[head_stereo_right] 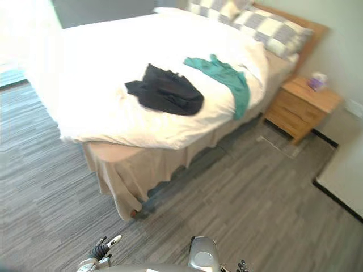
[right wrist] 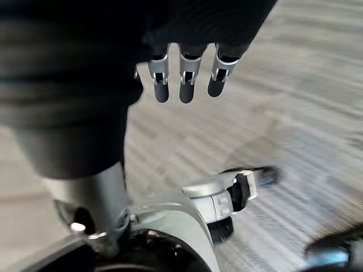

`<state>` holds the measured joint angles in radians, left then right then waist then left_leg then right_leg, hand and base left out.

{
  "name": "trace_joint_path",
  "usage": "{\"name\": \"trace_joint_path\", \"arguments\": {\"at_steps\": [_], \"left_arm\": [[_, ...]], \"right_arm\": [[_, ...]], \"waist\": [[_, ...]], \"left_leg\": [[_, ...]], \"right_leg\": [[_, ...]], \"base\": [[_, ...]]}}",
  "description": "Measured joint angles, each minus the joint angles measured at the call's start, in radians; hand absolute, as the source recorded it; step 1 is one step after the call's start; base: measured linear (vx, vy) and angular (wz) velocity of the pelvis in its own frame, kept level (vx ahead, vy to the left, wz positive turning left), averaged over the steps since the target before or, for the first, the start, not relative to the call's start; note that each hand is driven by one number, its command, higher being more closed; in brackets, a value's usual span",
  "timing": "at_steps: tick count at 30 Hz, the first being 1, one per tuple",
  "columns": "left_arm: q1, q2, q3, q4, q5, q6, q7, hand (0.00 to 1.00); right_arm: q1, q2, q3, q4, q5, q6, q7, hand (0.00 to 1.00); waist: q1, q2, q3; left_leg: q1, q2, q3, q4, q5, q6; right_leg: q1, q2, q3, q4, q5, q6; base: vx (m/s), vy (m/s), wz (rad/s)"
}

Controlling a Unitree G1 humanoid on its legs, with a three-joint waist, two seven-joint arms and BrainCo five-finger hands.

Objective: Tidy the bed and pick cloth on bed and put in laundry

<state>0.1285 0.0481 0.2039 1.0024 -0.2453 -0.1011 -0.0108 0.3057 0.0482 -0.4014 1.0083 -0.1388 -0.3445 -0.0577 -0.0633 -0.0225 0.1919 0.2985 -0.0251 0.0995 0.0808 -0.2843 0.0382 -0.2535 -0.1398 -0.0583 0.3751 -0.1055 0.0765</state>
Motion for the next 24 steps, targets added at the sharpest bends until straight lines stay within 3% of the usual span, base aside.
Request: {"name": "trace_joint_path", "arguments": {"at_steps": [2, 3, 4, 7, 8, 9, 12, 13, 15, 16, 17, 18, 20, 24], "left_arm": [[0.004, -0.021, 0.033, -0.002, 0.003, 0.001, -0.013, 0.00], [0.013, -0.047, 0.045, -0.010, 0.003, 0.002, -0.013, 0.00], [0.017, -0.068, 0.055, -0.018, 0.003, 0.003, -0.013, 0.00], [0.020, -0.077, 0.094, -0.046, -0.007, 0.002, -0.013, 0.00], [0.021, -0.075, 0.104, -0.055, -0.017, -0.001, -0.015, 0.00], [0.024, -0.077, 0.132, -0.080, -0.020, -0.003, -0.027, 0.00], [0.048, -0.078, 0.130, -0.106, -0.017, -0.015, -0.043, 0.00], [0.055, -0.082, 0.131, -0.118, -0.003, -0.021, -0.054, 0.00], [0.046, -0.089, 0.127, -0.115, 0.032, -0.032, -0.057, 0.00], [0.044, -0.093, 0.114, -0.114, 0.067, -0.041, -0.056, 0.00], [0.043, -0.094, 0.096, -0.110, 0.097, -0.043, -0.056, 0.00], [0.042, -0.093, 0.088, -0.101, 0.113, -0.043, -0.055, 0.00], [0.023, -0.051, 0.050, -0.066, 0.154, -0.038, -0.056, 0.00], [-0.005, -0.002, -0.011, -0.029, 0.167, 0.015, -0.058, 0.00]], "right_arm": [[0.003, -0.030, 0.064, -0.004, 0.002, 0.003, -0.014, 0.00], [-0.008, -0.076, 0.090, -0.012, 0.009, 0.004, -0.026, 0.00], [-0.036, -0.112, 0.125, -0.012, 0.009, 0.010, -0.030, 0.00], [-0.044, -0.140, 0.187, -0.018, 0.008, 0.054, -0.034, 0.00], [-0.044, -0.140, 0.195, -0.019, 0.008, 0.076, -0.037, 0.00], [-0.044, -0.147, 0.205, -0.021, 0.008, 0.112, -0.038, 0.00], [-0.037, -0.151, 0.206, -0.032, 0.005, 0.176, -0.037, 0.00], [-0.035, -0.156, 0.206, -0.036, 0.008, 0.208, -0.031, 0.00], [-0.035, -0.174, 0.207, -0.039, 0.009, 0.251, 0.000, 0.00], [-0.035, -0.183, 0.204, -0.037, 0.014, 0.268, 0.021, 0.00], [-0.037, -0.187, 0.190, -0.028, 0.027, 0.275, 0.040, 0.00], [-0.042, -0.182, 0.182, -0.015, 0.036, 0.278, 0.047, 0.00], [-0.067, -0.164, 0.166, 0.038, 0.039, 0.279, 0.052, 0.00], [-0.064, -0.138, 0.150, 0.054, 0.058, 0.279, 0.050, 0.00]], "waist": [[-0.001, 0.000, -0.002], [0.004, 0.044, -0.007], [-0.003, 0.058, -0.009], [0.008, 0.049, -0.006], [0.016, 0.043, -0.007], [0.021, 0.044, -0.005], [0.025, 0.039, -0.001], [0.028, 0.037, -0.005], [0.045, 0.042, -0.010], [0.053, 0.048, -0.017], [0.055, 0.058, -0.027], [0.054, 0.054, -0.038], [0.054, 0.020, -0.060], [0.052, -0.006, -0.063]], "left_leg": [[0.005, 0.022, -0.063, 0.047, -0.057, -0.033], [0.005, 0.057, -0.053, 0.065, -0.058, -0.056], [0.007, 0.078, -0.051, 0.069, -0.039, -0.086], [-0.034, 0.111, -0.054, 0.186, 0.024, -0.125], [-0.083, 0.123, -0.054, 0.305, 0.048, -0.134], [-0.209, 0.162, -0.047, 0.559, 0.095, -0.159], [-0.324, 0.257, 0.077, 0.752, 0.090, -0.155], [-0.347, 0.283, 0.142, 0.722, 0.085, -0.146], [-0.351, 0.284, 0.214, 0.568, 0.087, -0.143], [-0.344, 0.254, 0.219, 0.404, 0.112, -0.133], [-0.327, 0.223, 0.219, 0.240, 0.177, -0.116], [-0.299, 0.209, 0.213, 0.172, 0.182, -0.119], [-0.235, 0.165, 0.210, -0.017, 0.234, -0.120], [-0.198, 0.124, 0.208, -0.048, 0.262, -0.098]], "right_leg": [[0.001, 0.013, 0.027, -0.002, 0.073, 0.027], [0.000, 0.024, -0.016, 0.041, 0.027, 0.014], [0.002, 0.022, -0.049, 0.082, -0.015, 0.008], [0.063, 0.022, -0.118, 0.086, -0.069, -0.027], [0.099, 0.022, -0.135, 0.056, -0.083, -0.031], [0.177, 0.021, -0.174, -0.002, -0.092, -0.042], [0.301, 0.018, -0.260, -0.090, -0.091, -0.040], [0.349, 0.015, -0.291, -0.129, -0.087, -0.033], [0.384, 0.014, -0.313, -0.172, -0.077, -0.017], [0.381, 0.017, -0.321, -0.185, -0.073, -0.010], [0.374, 0.028, -0.319, -0.192, -0.067, -0.002], [0.370, 0.029, -0.318, -0.202, -0.063, 0.004], [0.372, 0.025, -0.319, -0.248, -0.032, 0.013], [0.429, 0.001, -0.318, -0.296, 0.002, 0.023]], "base": [[0.46, -0.370, 0.93], [0.43, -0.348, 0.84], [0.41, -0.332, 0.62], [0.35, -0.315, 0.65], [0.37, -0.393, 0.71], [0.34, -0.362, 0.70], [0.19, -0.206, 0.66], [0.21, -0.181, 0.59], [0.17, -0.055, 0.35], [0.17, 0.066, 0.25], [0.19, 0.097, 0.29], [0.21, 0.114, 0.34], [0.18, 0.107, 0.18], [0.10, 0.081, 0.10]]}}
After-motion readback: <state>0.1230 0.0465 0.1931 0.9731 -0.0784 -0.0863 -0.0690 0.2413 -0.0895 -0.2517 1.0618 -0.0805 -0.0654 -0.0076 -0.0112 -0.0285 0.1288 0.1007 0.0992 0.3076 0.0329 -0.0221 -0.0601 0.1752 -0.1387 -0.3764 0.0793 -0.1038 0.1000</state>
